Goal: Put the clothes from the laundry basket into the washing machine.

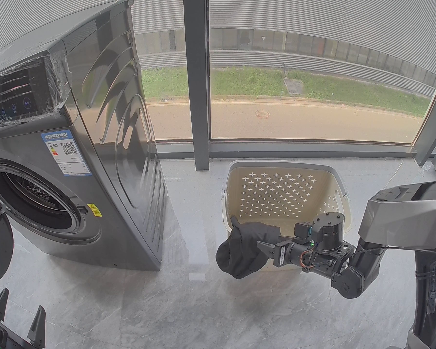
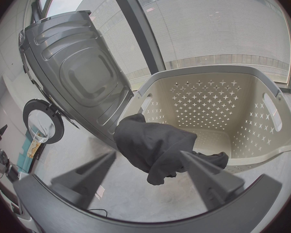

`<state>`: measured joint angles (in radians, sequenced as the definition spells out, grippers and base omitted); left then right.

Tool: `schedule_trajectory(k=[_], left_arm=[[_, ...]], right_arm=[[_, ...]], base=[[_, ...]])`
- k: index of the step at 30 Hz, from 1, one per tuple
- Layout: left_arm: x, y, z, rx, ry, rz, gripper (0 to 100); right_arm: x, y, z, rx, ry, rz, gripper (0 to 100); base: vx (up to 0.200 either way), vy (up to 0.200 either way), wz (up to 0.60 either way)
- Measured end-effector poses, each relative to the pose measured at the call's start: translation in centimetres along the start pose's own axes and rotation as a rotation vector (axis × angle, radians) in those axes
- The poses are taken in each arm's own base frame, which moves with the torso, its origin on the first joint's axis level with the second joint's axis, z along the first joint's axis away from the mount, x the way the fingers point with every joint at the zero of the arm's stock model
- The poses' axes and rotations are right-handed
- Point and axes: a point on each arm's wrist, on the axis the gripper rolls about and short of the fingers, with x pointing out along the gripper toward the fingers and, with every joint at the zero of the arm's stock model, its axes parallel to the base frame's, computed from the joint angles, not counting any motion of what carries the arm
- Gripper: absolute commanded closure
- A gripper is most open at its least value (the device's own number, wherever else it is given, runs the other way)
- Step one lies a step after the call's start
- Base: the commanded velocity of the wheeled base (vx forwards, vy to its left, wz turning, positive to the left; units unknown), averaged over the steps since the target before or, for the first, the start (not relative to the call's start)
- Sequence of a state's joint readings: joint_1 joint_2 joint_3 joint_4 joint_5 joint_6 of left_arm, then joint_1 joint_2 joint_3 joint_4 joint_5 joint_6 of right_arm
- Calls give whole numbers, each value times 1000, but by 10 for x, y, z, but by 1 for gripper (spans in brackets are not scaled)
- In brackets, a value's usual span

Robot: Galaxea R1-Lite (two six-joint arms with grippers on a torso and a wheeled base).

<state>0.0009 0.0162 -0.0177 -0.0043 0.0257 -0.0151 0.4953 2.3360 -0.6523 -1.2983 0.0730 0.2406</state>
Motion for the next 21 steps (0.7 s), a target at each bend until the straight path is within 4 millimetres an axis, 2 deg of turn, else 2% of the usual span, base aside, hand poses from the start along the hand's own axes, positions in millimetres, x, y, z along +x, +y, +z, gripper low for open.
schedule_trajectory(k=[19, 20, 21], left_arm=[[0, 0, 0, -3, 0, 0, 0], [0, 0, 0, -3, 0, 0, 0], [0, 0, 0, -3, 0, 0, 0]], right_arm=[[39, -11, -13, -93, -6, 81, 0], [40, -11, -14, -96, -17, 85, 100], [41, -11, -13, -98, -24, 88, 100]], base=[[0, 0, 0], [0, 0, 0], [0, 0, 0]])
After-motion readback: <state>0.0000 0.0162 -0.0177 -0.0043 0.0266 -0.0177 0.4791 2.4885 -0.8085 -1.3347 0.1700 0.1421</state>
